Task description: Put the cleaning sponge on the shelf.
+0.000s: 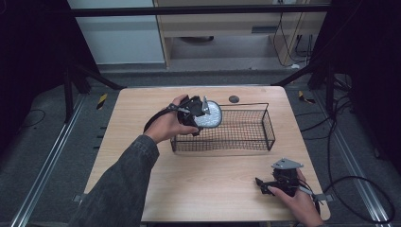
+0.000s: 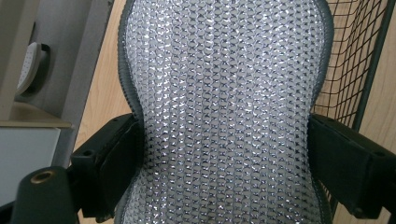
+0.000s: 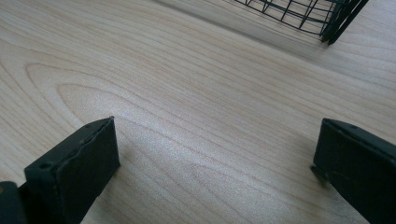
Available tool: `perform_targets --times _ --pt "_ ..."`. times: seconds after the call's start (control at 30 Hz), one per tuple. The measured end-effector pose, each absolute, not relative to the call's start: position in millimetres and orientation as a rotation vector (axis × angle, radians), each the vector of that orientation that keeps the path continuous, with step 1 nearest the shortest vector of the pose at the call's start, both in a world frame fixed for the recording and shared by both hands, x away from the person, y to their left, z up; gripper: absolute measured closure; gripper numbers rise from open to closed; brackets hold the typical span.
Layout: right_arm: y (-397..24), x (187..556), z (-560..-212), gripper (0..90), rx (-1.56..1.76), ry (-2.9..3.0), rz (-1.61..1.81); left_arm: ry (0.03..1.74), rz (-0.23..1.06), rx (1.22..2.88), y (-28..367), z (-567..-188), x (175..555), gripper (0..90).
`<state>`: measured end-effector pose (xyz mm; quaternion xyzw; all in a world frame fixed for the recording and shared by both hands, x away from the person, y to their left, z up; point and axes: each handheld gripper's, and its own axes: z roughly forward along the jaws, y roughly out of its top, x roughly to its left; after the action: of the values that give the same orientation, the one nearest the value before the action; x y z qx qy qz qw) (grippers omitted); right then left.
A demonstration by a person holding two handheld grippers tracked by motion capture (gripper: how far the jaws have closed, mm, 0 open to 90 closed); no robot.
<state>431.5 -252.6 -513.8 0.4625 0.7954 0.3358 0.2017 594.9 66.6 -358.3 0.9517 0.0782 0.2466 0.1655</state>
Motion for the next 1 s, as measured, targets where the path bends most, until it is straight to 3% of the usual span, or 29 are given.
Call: perform_targets --times 1.0 --pt "-253 432 -514 0.3 1.292 2.221 0.938 0.238 0.648 2.723 62 -376 613 11.0"
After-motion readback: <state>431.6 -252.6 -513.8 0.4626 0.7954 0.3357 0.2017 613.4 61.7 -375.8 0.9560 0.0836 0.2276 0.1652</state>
